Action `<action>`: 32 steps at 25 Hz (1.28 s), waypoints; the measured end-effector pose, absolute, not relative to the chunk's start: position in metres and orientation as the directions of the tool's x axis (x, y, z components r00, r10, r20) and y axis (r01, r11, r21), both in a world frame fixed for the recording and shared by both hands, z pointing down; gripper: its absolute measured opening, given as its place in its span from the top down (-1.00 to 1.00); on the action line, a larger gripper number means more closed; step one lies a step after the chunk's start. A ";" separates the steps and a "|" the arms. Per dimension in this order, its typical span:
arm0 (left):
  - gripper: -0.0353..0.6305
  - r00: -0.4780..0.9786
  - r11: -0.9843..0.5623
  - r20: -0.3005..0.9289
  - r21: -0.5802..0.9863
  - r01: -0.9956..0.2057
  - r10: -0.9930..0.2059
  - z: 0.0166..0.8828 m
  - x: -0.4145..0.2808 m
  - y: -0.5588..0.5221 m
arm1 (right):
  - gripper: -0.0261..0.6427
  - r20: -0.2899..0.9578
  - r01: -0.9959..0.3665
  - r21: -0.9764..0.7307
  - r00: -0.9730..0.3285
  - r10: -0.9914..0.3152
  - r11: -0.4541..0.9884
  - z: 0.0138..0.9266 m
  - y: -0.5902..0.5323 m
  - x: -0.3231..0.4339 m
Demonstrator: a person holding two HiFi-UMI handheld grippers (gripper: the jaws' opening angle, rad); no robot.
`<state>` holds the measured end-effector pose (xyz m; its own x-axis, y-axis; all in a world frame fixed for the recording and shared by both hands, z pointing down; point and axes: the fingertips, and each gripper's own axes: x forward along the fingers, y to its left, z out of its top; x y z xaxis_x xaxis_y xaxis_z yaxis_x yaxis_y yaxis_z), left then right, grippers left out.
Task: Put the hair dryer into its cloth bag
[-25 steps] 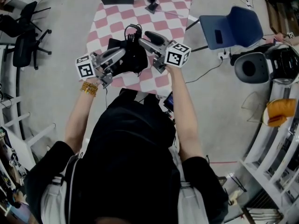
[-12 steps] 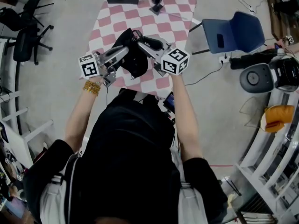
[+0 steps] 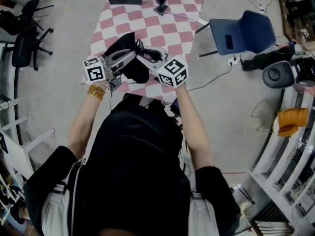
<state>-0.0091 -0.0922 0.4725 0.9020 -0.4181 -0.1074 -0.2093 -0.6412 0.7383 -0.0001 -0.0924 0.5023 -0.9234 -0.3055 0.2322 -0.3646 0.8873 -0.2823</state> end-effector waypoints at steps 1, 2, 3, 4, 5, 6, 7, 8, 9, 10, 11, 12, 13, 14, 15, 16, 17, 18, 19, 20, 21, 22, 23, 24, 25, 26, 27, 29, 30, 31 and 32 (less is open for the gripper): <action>0.81 0.903 -0.645 -0.104 0.734 -0.212 -0.416 0.473 -0.008 -0.091 | 0.56 0.247 -0.378 -0.253 -0.915 -0.318 0.891 0.503 -0.091 0.000; 0.81 0.905 -0.649 -0.106 0.732 -0.209 -0.411 0.474 -0.008 -0.089 | 0.56 0.267 -0.387 -0.212 -0.906 -0.328 0.898 0.503 -0.089 -0.001; 0.81 0.909 -0.654 -0.113 0.730 -0.198 -0.402 0.474 -0.009 -0.086 | 0.56 0.292 -0.389 -0.157 -0.896 -0.333 0.908 0.501 -0.086 -0.002; 0.82 0.911 -0.660 -0.127 0.729 -0.182 -0.392 0.473 -0.011 -0.083 | 0.56 0.320 -0.379 -0.090 -0.887 -0.333 0.921 0.497 -0.081 -0.004; 0.82 0.911 -0.664 -0.149 0.730 -0.160 -0.384 0.470 -0.014 -0.080 | 0.56 0.344 -0.356 -0.022 -0.880 -0.327 0.934 0.492 -0.075 -0.007; 0.82 0.907 -0.668 -0.178 0.731 -0.137 -0.381 0.466 -0.018 -0.077 | 0.56 0.354 -0.324 0.030 -0.881 -0.313 0.946 0.486 -0.070 -0.009; 0.82 0.899 -0.671 -0.211 0.732 -0.115 -0.384 0.461 -0.023 -0.075 | 0.53 0.351 -0.289 0.052 -0.891 -0.288 0.956 0.479 -0.065 -0.010; 0.82 0.888 -0.675 -0.244 0.732 -0.095 -0.389 0.455 -0.029 -0.074 | 0.46 0.340 -0.254 0.046 -0.905 -0.255 0.966 0.472 -0.061 -0.009; 0.82 0.878 -0.679 -0.274 0.730 -0.077 -0.394 0.450 -0.033 -0.074 | 0.42 0.323 -0.223 0.019 -0.921 -0.218 0.975 0.467 -0.057 -0.005; 0.82 0.868 -0.683 -0.300 0.728 -0.061 -0.397 0.444 -0.037 -0.074 | 0.41 0.300 -0.199 -0.022 -0.936 -0.183 0.980 0.464 -0.054 0.001; 0.82 0.859 -0.688 -0.323 0.724 -0.047 -0.398 0.439 -0.040 -0.074 | 0.41 0.269 -0.183 -0.079 -0.950 -0.156 0.980 0.463 -0.055 0.010; 0.82 0.852 -0.693 -0.343 0.720 -0.032 -0.396 0.434 -0.042 -0.075 | 0.41 0.233 -0.180 -0.152 -0.962 -0.141 0.972 0.464 -0.058 0.021; 0.82 0.847 -0.698 -0.359 0.716 -0.019 -0.391 0.429 -0.043 -0.075 | 0.41 0.203 -0.189 -0.235 -0.969 -0.142 0.953 0.468 -0.063 0.031; 0.82 0.845 -0.703 -0.373 0.711 -0.006 -0.384 0.424 -0.043 -0.075 | 0.41 0.190 -0.207 -0.313 -0.970 -0.152 0.927 0.473 -0.069 0.039; 0.82 0.843 -0.709 -0.384 0.706 0.005 -0.377 0.421 -0.042 -0.074 | 0.41 0.196 -0.222 -0.370 -0.968 -0.157 0.902 0.482 -0.073 0.041; 0.82 0.841 -0.713 -0.393 0.701 0.013 -0.371 0.418 -0.043 -0.073 | 0.41 0.218 -0.229 -0.400 -0.964 -0.151 0.887 0.492 -0.074 0.038; 0.82 0.838 -0.716 -0.402 0.698 0.019 -0.369 0.417 -0.044 -0.072 | 0.41 0.250 -0.231 -0.408 -0.959 -0.135 0.883 0.504 -0.073 0.031; 0.82 0.833 -0.718 -0.410 0.695 0.021 -0.372 0.415 -0.046 -0.072 | 0.41 0.282 -0.233 -0.402 -0.952 -0.122 0.886 0.515 -0.072 0.023; 0.82 0.826 -0.719 -0.418 0.695 0.022 -0.378 0.414 -0.048 -0.073 | 0.41 0.306 -0.238 -0.391 -0.945 -0.118 0.889 0.523 -0.074 0.015; 0.82 0.818 -0.718 -0.424 0.695 0.020 -0.388 0.413 -0.051 -0.074 | 0.41 0.317 -0.248 -0.386 -0.940 -0.125 0.888 0.529 -0.078 0.009; 0.82 0.812 -0.717 -0.427 0.697 0.014 -0.398 0.412 -0.055 -0.075 | 0.41 0.316 -0.262 -0.392 -0.939 -0.139 0.882 0.532 -0.085 0.005; 0.82 0.807 -0.716 -0.427 0.698 0.007 -0.409 0.412 -0.059 -0.076 | 0.41 0.308 -0.277 -0.404 -0.939 -0.155 0.872 0.533 -0.093 0.003; 0.82 0.804 -0.715 -0.425 0.699 -0.002 -0.417 0.412 -0.064 -0.076 | 0.41 0.301 -0.290 -0.414 -0.938 -0.171 0.863 0.532 -0.101 0.002; 0.82 0.802 -0.716 -0.422 0.698 -0.009 -0.423 0.411 -0.068 -0.076 | 0.41 0.300 -0.300 -0.415 -0.936 -0.182 0.859 0.530 -0.107 0.001; 0.82 0.801 -0.717 -0.420 0.697 -0.016 -0.426 0.411 -0.071 -0.076 | 0.41 0.305 -0.305 -0.408 -0.934 -0.187 0.861 0.528 -0.113 0.000; 0.82 0.801 -0.720 -0.420 0.694 -0.020 -0.427 0.410 -0.074 -0.075 | 0.41 0.315 -0.305 -0.395 -0.931 -0.184 0.866 0.527 -0.116 -0.002; 0.82 0.801 -0.723 -0.421 0.690 -0.020 -0.425 0.410 -0.075 -0.074 | 0.41 0.329 -0.300 -0.382 -0.928 -0.175 0.874 0.526 -0.119 -0.004; 0.82 0.805 -0.730 -0.426 0.683 -0.013 -0.413 0.409 -0.074 -0.071 | 0.41 0.365 -0.286 -0.358 -0.919 -0.149 0.889 0.528 -0.122 -0.011; 0.82 0.808 -0.734 -0.428 0.679 -0.008 -0.405 0.409 -0.072 -0.069 | 0.41 0.385 -0.276 -0.349 -0.914 -0.132 0.895 0.531 -0.123 -0.014; 0.82 0.810 -0.737 -0.430 0.676 -0.004 -0.398 0.409 -0.071 -0.068 | 0.41 0.404 -0.262 -0.344 -0.908 -0.110 0.902 0.534 -0.121 -0.018; 0.82 0.812 -0.739 -0.432 0.674 0.000 -0.393 0.410 -0.069 -0.066 | 0.42 0.421 -0.246 -0.341 -0.903 -0.086 0.907 0.537 -0.118 -0.023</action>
<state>-0.0693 -0.0660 0.4096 0.8119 -0.3930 -0.4316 0.0004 -0.7390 0.6737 -0.0227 -0.1177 0.5371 -0.9028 -0.0864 0.4213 -0.2459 0.9073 -0.3410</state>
